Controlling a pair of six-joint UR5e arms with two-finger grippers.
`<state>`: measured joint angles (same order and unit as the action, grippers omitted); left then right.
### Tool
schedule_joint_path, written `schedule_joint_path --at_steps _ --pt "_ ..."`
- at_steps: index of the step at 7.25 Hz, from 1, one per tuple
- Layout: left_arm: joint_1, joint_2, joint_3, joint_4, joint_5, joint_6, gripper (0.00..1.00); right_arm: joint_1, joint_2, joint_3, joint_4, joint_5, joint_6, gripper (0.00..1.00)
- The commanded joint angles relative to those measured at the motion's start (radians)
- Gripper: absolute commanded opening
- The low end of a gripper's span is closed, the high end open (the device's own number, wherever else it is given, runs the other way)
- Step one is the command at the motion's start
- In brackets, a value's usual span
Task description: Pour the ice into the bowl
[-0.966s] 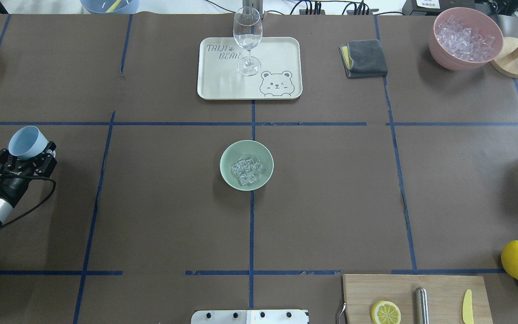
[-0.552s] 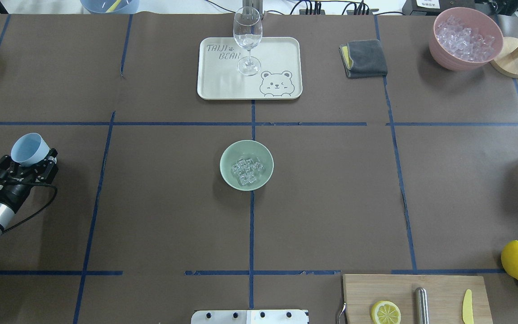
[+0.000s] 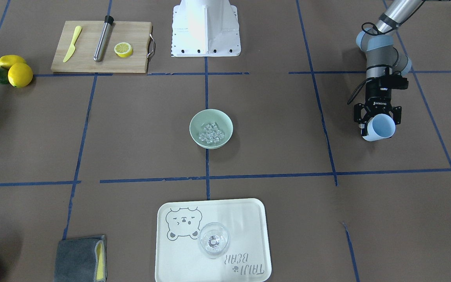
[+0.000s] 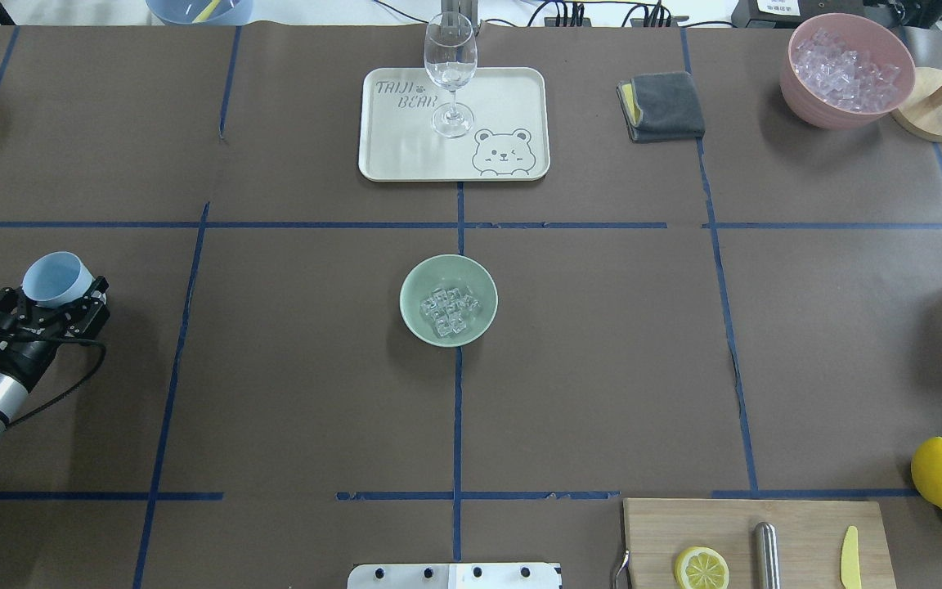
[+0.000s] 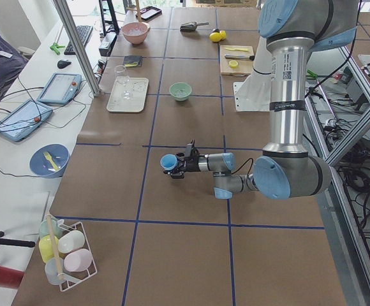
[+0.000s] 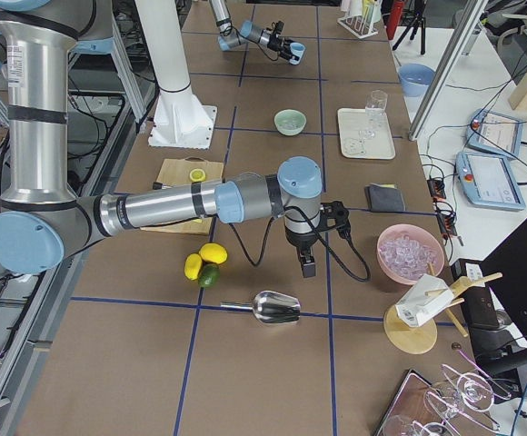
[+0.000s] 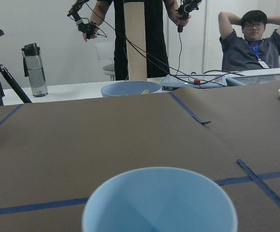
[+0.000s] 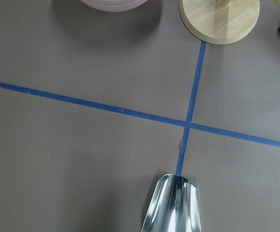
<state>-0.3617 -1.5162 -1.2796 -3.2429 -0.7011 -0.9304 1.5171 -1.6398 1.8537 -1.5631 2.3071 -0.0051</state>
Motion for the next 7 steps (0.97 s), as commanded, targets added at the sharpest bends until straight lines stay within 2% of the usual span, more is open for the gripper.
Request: schedule_joint_path --at_steps 1,3,5,6,7 --pt "0.000 0.011 -0.010 -0.003 0.000 0.013 1.00 0.000 0.000 -0.001 0.000 0.000 0.001 1.00" --pt "-0.003 0.021 -0.049 -0.032 0.002 0.038 1.00 0.000 0.002 -0.001 0.000 0.000 0.002 1.00" --pt "-0.003 0.076 -0.131 -0.079 0.018 0.074 1.00 0.000 0.002 -0.001 0.000 0.000 0.004 1.00" --pt "-0.003 0.074 -0.136 -0.154 0.064 0.143 1.00 0.000 0.002 -0.001 0.000 0.000 0.004 1.00" --pt "-0.003 0.074 -0.144 -0.235 0.063 0.224 1.00 0.000 0.002 -0.001 0.000 0.000 0.004 1.00"
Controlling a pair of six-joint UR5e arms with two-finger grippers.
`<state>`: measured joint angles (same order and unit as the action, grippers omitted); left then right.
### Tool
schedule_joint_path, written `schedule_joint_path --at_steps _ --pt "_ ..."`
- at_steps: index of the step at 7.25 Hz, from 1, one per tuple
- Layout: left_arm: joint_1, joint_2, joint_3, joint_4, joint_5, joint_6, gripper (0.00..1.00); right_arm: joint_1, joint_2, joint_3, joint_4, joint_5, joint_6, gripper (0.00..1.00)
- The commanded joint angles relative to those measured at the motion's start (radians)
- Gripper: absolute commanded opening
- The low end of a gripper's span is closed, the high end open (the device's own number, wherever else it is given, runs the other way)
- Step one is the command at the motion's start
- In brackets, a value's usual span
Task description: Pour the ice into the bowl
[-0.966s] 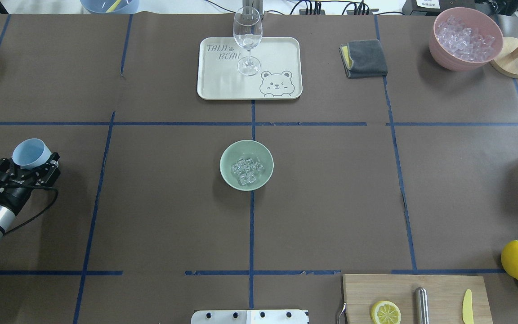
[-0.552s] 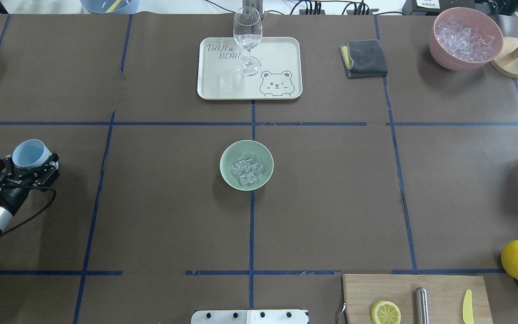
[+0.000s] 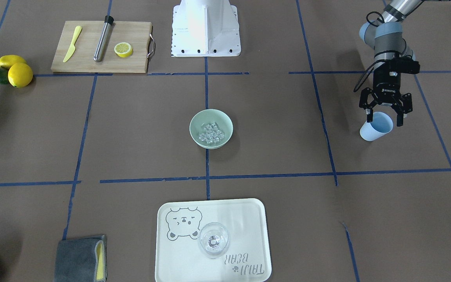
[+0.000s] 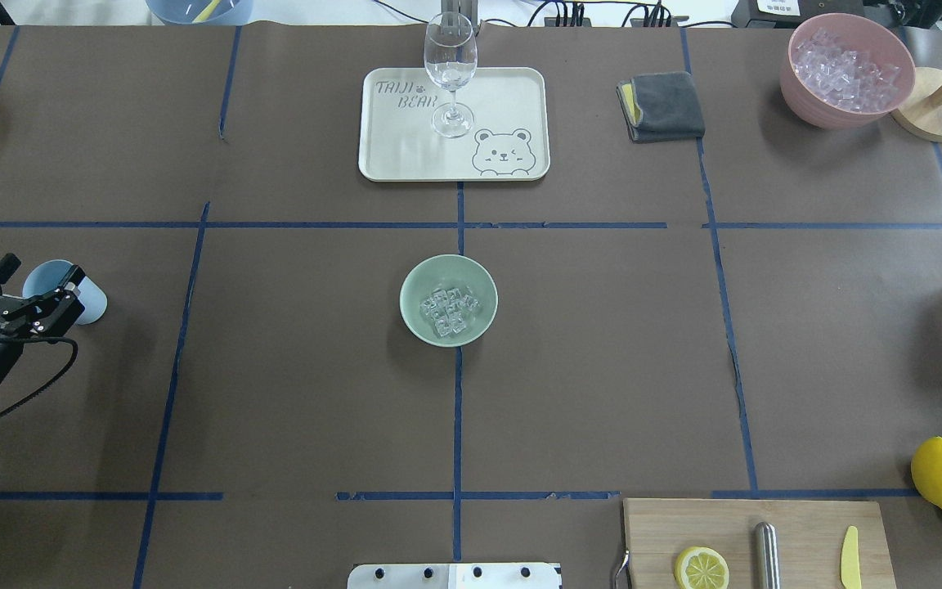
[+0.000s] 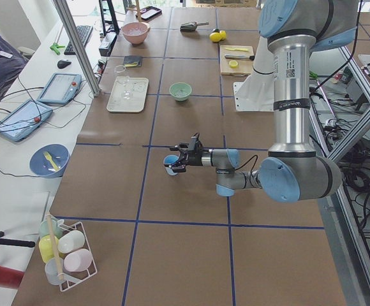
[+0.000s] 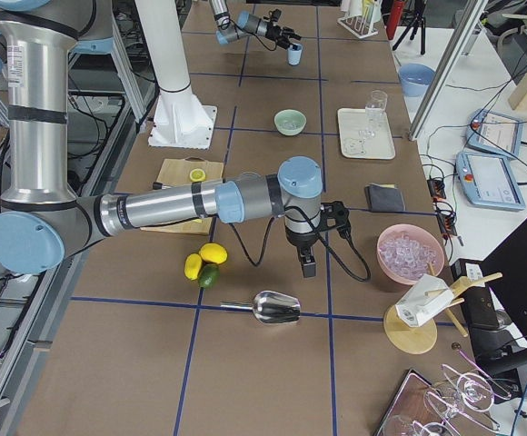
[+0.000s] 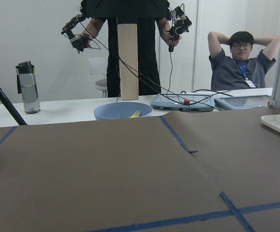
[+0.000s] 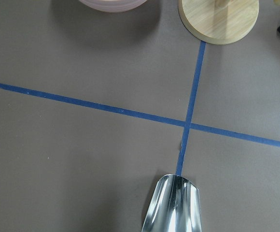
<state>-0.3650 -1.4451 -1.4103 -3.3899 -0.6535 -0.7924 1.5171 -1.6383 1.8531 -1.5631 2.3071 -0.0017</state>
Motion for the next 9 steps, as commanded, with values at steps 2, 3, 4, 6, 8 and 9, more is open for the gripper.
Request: schedule_joint_path --at_steps 2,3,4,6,8,9 --pt "-0.040 0.005 -0.055 -0.095 -0.077 0.202 1.00 0.000 0.000 0.000 0.000 0.000 0.000 1.00" --pt "-0.130 0.008 -0.053 -0.038 -0.264 0.203 1.00 0.000 0.000 0.000 0.000 0.000 0.000 1.00" --pt "-0.208 0.008 -0.055 0.031 -0.396 0.228 1.00 0.000 0.000 0.000 0.000 0.000 -0.001 1.00" --pt "-0.390 -0.012 -0.068 0.220 -0.673 0.362 1.00 -0.009 0.000 -0.006 0.000 0.000 -0.003 1.00" --pt "-0.583 -0.015 -0.201 0.542 -0.981 0.430 1.00 -0.012 0.002 -0.006 0.000 0.000 -0.003 1.00" --pt "-0.662 -0.023 -0.270 0.698 -1.070 0.491 1.00 -0.012 0.002 -0.009 0.000 0.000 -0.004 1.00"
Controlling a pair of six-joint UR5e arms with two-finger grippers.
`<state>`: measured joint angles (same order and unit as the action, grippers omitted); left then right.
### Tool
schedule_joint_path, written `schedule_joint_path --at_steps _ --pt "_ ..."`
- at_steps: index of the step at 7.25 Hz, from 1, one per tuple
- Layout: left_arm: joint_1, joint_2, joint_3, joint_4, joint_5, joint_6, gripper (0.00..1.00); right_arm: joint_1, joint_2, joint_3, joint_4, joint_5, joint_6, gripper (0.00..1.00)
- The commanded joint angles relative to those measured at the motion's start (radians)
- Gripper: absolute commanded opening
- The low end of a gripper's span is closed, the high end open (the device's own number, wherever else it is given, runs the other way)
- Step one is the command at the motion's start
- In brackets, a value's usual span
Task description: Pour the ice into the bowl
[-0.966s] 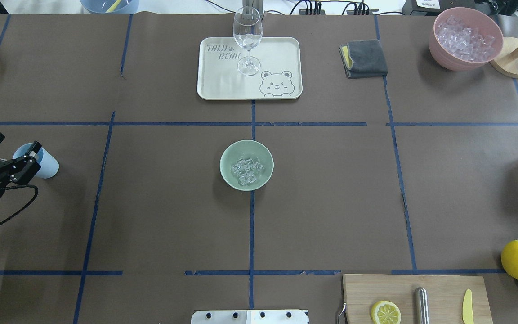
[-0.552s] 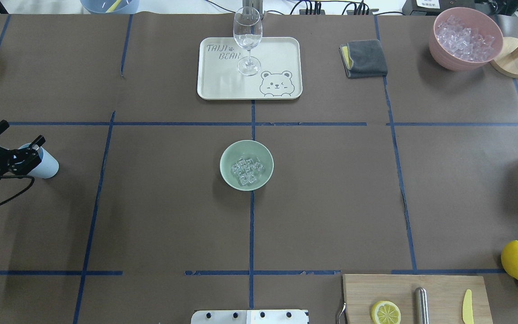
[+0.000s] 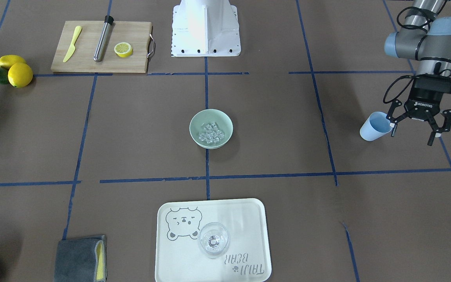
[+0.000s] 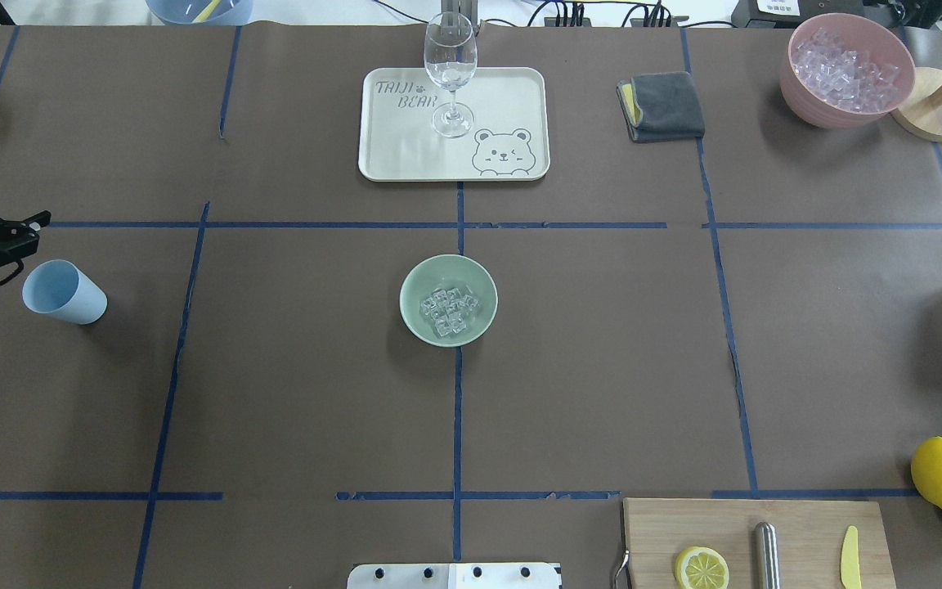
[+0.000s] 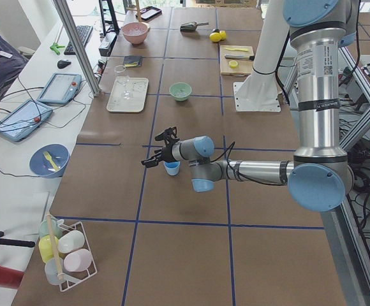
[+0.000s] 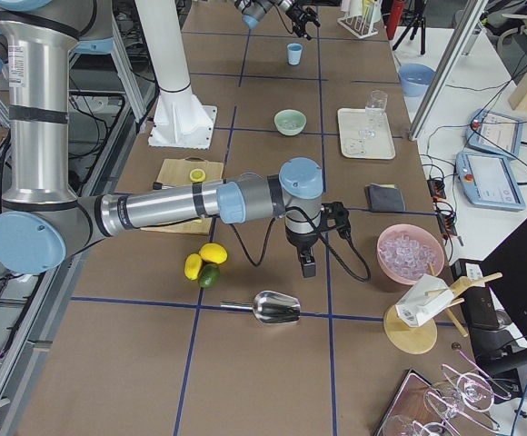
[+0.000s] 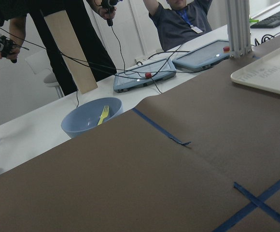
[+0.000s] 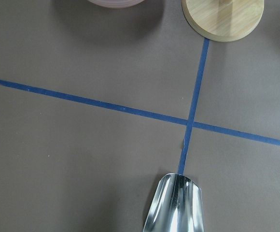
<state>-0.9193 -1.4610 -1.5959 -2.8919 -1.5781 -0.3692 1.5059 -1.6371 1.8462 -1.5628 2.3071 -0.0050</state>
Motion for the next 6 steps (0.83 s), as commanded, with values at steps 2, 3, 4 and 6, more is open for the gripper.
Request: schedule_joint_path --at_steps 2,3,4,6 --pt "-0.189 0.002 -0.102 0.393 -0.235 0.093 1.00 0.000 -0.004 0.001 0.010 0.000 -0.004 1.00" --pt "-0.249 -0.007 -0.096 0.549 -0.311 0.093 1.00 0.001 -0.009 -0.001 0.021 0.000 -0.003 1.00" --pt "-0.324 -0.080 -0.102 0.809 -0.336 0.095 1.00 0.001 -0.010 -0.001 0.021 0.000 -0.004 1.00" --pt "-0.485 -0.122 -0.087 1.004 -0.501 0.188 1.00 0.001 -0.012 0.001 0.023 0.002 0.002 1.00"
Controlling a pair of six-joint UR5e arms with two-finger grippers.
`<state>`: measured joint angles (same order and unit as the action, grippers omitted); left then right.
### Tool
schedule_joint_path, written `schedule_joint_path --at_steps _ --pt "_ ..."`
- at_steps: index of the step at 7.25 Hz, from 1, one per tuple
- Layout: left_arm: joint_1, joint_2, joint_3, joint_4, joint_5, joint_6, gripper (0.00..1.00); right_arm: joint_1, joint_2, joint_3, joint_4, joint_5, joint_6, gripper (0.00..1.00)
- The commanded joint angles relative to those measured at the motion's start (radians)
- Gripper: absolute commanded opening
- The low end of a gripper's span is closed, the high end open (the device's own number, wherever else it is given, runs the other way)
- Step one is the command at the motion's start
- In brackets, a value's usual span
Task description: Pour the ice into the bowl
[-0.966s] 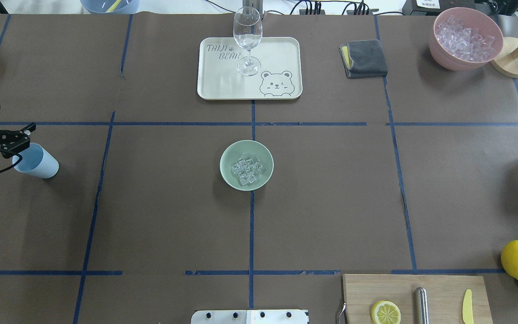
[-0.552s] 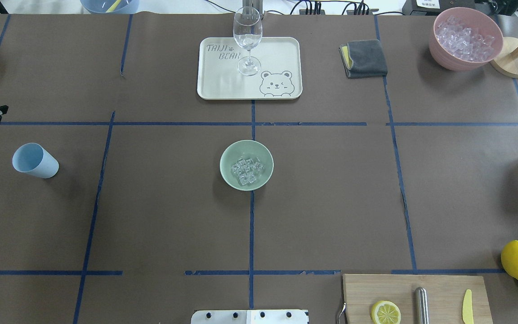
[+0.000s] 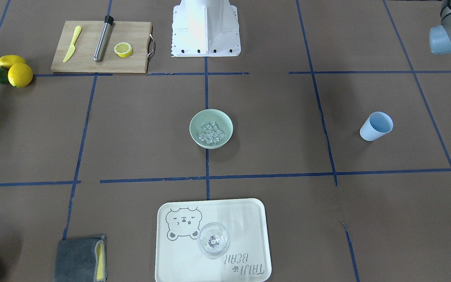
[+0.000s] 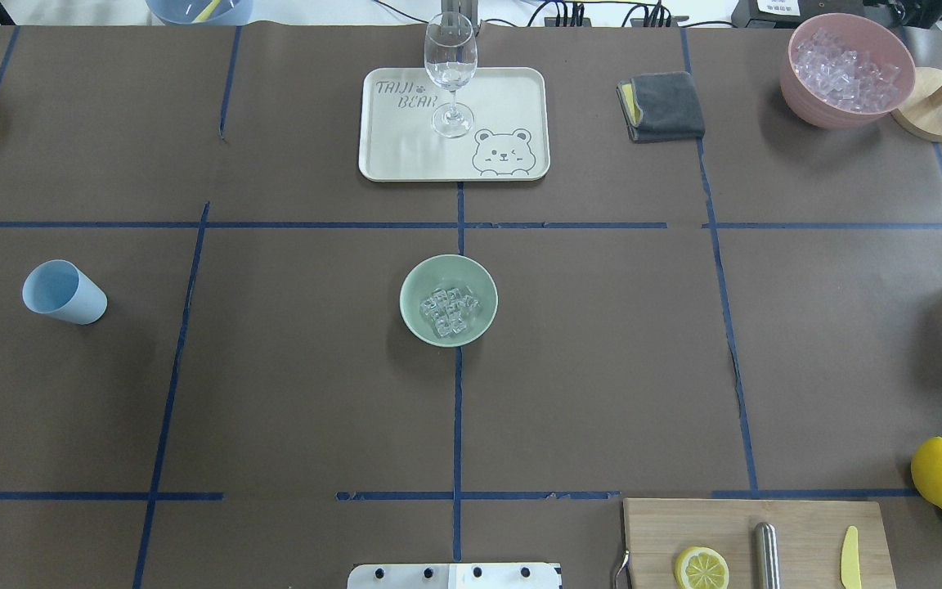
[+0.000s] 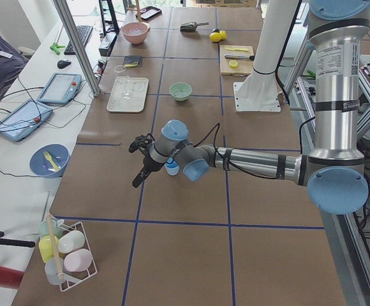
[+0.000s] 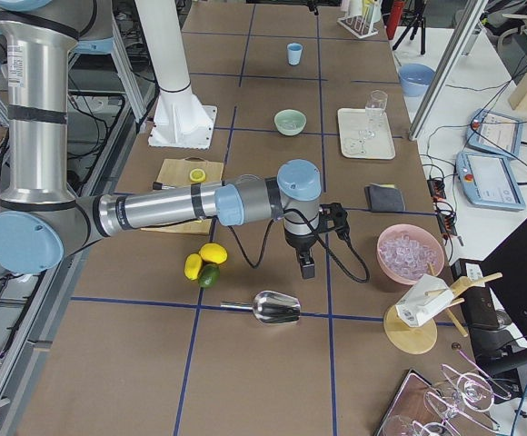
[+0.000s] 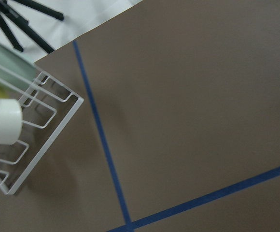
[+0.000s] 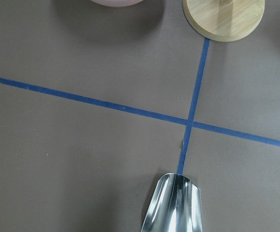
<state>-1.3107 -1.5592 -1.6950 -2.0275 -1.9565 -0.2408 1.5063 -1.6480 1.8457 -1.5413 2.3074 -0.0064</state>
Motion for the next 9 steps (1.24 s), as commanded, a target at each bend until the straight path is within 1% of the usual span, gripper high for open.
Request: schedule_joint_path --at_steps 1,2,3,4,5,6,7,8,9 --pt "-0.148 -0.012 0.014 0.242 -0.304 0.119 1.00 -0.001 0.002 0.004 0.006 0.003 0.005 1.00" --pt "-0.154 0.026 0.020 0.286 -0.362 0.133 1.00 -0.003 0.010 0.009 0.007 0.007 0.008 1.00" --pt "-0.165 0.077 0.021 0.291 -0.411 0.132 1.00 -0.027 0.011 0.033 0.007 0.009 0.009 1.00" --pt "-0.183 0.123 0.021 0.283 -0.441 0.150 1.00 -0.091 0.031 0.071 0.006 0.003 0.066 1.00" --pt "-0.202 0.133 0.023 0.292 -0.441 0.252 1.00 -0.163 0.115 0.076 0.003 -0.009 0.192 1.00" --pt "-0.206 0.131 0.021 0.314 -0.432 0.297 1.00 -0.243 0.152 0.082 0.004 -0.023 0.294 1.00" --pt "-0.208 0.125 0.012 0.317 -0.427 0.308 1.00 -0.330 0.189 0.130 0.004 -0.057 0.433 1.00" --pt "-0.208 0.120 0.024 0.316 -0.427 0.304 1.00 -0.442 0.203 0.198 0.000 -0.121 0.560 1.00" --pt "-0.208 0.134 0.031 0.305 -0.427 0.302 1.00 -0.533 0.233 0.222 -0.002 -0.153 0.663 1.00"
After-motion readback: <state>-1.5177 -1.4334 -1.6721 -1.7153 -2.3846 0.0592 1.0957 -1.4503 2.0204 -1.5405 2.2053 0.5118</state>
